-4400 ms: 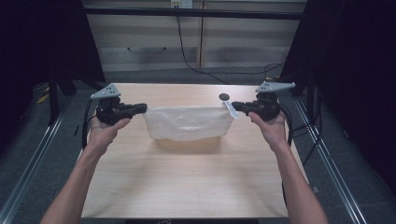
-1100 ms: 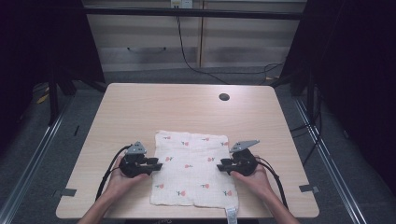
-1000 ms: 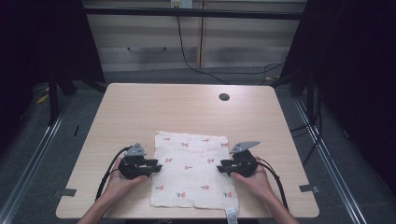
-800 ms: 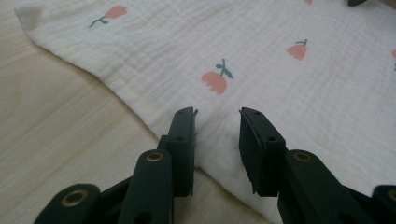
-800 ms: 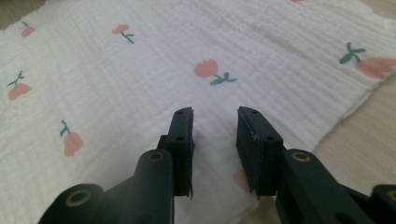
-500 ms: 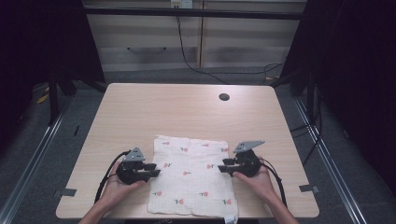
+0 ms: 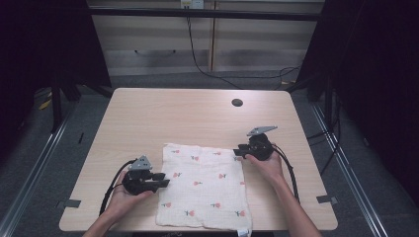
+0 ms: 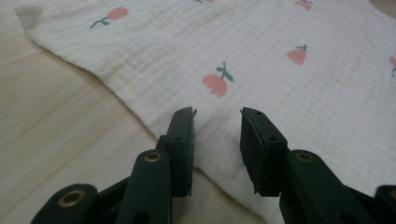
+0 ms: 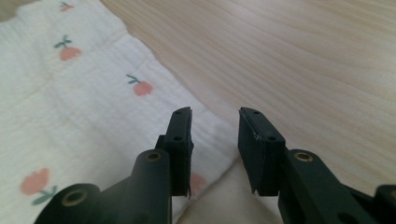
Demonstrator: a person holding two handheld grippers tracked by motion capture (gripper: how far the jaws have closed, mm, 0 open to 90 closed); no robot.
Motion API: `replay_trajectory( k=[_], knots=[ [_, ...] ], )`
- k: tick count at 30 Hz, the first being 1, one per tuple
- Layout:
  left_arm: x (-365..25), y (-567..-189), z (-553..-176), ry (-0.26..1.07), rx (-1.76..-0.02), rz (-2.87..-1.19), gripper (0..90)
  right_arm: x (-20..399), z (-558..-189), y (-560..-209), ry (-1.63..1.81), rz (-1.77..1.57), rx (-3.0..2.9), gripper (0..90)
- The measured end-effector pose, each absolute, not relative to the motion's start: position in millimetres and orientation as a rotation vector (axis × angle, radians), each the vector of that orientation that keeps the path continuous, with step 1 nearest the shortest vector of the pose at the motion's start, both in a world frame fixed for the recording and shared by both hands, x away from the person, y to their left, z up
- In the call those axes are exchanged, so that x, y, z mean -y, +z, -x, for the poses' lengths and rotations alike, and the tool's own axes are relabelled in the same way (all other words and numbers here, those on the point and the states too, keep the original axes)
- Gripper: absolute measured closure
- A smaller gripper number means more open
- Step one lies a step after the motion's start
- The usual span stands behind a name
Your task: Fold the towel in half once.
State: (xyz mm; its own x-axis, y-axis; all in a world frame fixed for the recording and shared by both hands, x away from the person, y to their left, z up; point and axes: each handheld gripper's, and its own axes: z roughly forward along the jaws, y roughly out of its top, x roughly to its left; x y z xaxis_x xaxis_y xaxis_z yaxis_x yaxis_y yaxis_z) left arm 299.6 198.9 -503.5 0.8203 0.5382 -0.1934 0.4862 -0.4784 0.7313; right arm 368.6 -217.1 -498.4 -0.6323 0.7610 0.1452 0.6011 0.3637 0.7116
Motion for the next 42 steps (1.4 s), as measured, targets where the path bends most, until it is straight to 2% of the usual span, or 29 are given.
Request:
replay_trajectory(
  k=[10,15,18,28,32,36,42],
  knots=[
    [-199,-504,-299,0.091,-0.734,-2.167,64.7,220,-375,-506,1.127,-1.269,-2.395,66.3],
    [-199,-504,-298,0.075,-0.738,-2.160,64.8,215,-373,-506,1.132,-1.245,-2.432,81.3],
    [-200,-503,-296,0.073,-0.741,-2.163,64.7,214,-373,-506,1.144,-1.246,-2.448,85.7],
    [-198,-500,-299,0.059,-0.721,-2.198,65.6,220,-372,-499,1.215,-1.265,-2.388,86.6],
    [-197,-494,-305,0.036,-0.712,-2.196,60.9,217,-371,-502,1.203,-1.270,-2.390,86.6],
    [-204,-475,-328,0.093,-0.755,-2.126,58.5,215,-369,-498,1.215,-1.248,-2.392,86.6],
    [-206,-472,-362,0.143,-0.768,-2.143,52.0,216,-367,-497,1.228,-1.241,-2.388,86.5]
  ],
)
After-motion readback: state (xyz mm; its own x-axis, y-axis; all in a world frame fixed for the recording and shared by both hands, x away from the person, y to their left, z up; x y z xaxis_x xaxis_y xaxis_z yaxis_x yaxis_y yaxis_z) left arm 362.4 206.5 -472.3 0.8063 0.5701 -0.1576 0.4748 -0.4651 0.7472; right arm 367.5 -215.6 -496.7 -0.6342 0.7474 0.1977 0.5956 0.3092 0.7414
